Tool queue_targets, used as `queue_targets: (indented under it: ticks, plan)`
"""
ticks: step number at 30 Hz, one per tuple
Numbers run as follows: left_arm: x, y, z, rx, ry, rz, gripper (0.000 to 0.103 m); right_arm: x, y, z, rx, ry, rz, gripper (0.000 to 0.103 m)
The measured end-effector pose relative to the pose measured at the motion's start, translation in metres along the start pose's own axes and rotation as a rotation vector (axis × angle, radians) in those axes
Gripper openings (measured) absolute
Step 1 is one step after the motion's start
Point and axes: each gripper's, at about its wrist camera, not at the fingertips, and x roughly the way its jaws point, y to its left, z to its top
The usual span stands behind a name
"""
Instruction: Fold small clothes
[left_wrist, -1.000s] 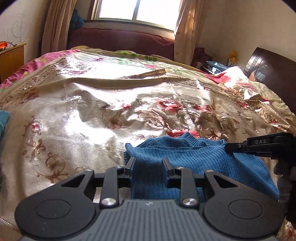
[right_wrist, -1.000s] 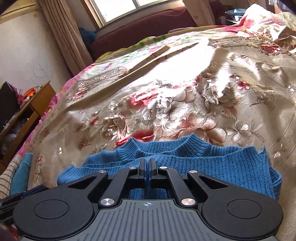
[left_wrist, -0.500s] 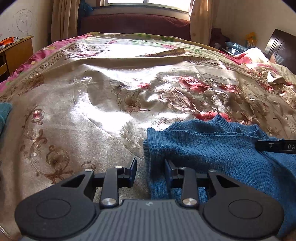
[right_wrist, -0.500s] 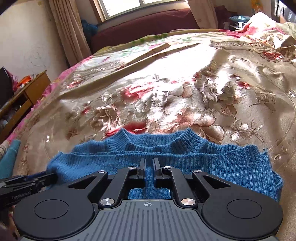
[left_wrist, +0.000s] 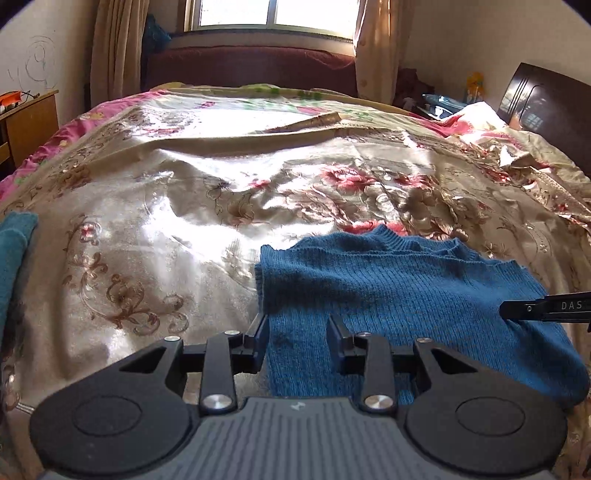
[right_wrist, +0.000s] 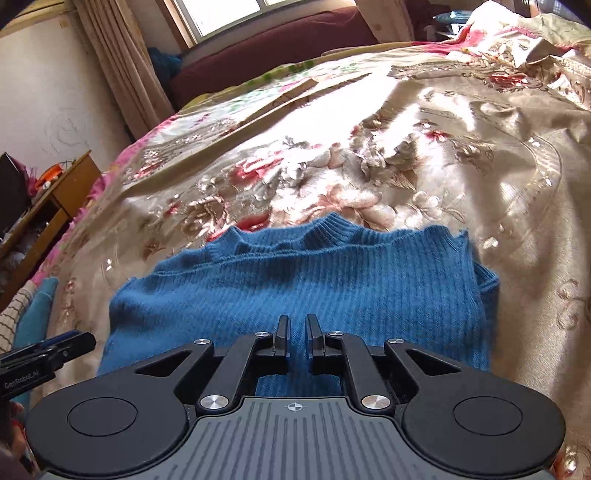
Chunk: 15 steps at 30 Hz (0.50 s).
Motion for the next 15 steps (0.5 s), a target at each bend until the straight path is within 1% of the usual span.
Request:
queue_targets:
  ticks: [1, 2, 4, 5, 9, 10, 12, 13, 14, 15]
  plan:
    - [0.007, -0.002, -0.006, -0.002, 0.044, -0.009, 0.039, 0.004, -0.005, -0.002, 0.011, 0.019, -0.006, 0.01]
    - [0.015, -0.005, -0.011, 0.016, 0.085, 0.0, 0.039, 0.003, -0.009, -0.003, 0.027, 0.019, 0.001, 0.009]
    - [0.018, -0.01, -0.02, 0.054, 0.09, 0.037, 0.039, -0.006, -0.012, 0.0, 0.062, -0.004, 0.012, 0.01]
    - [0.016, -0.011, -0.02, 0.055, 0.087, 0.04, 0.039, -0.012, -0.013, 0.002, 0.069, -0.024, 0.023, 0.012]
    - [0.0, -0.008, -0.016, 0.005, 0.054, 0.019, 0.039, -0.032, -0.019, 0.001, 0.079, -0.057, 0.036, 0.013]
    - [-0.003, -0.007, -0.015, -0.006, 0.046, 0.016, 0.039, -0.034, -0.022, -0.001, 0.08, -0.055, 0.027, 0.014]
    - [-0.004, -0.007, -0.017, -0.005, 0.05, 0.016, 0.04, -0.029, -0.028, -0.008, 0.081, -0.025, -0.002, 0.014]
    - [-0.001, -0.008, -0.019, 0.007, 0.067, 0.021, 0.04, -0.023, -0.031, -0.011, 0.081, 0.004, -0.024, 0.014]
    - [0.004, -0.01, -0.022, 0.021, 0.095, 0.026, 0.04, -0.017, -0.034, -0.014, 0.078, 0.026, -0.036, 0.012]
    - [0.009, -0.01, -0.026, 0.027, 0.123, 0.03, 0.04, -0.014, -0.036, -0.017, 0.082, 0.028, -0.039, 0.011]
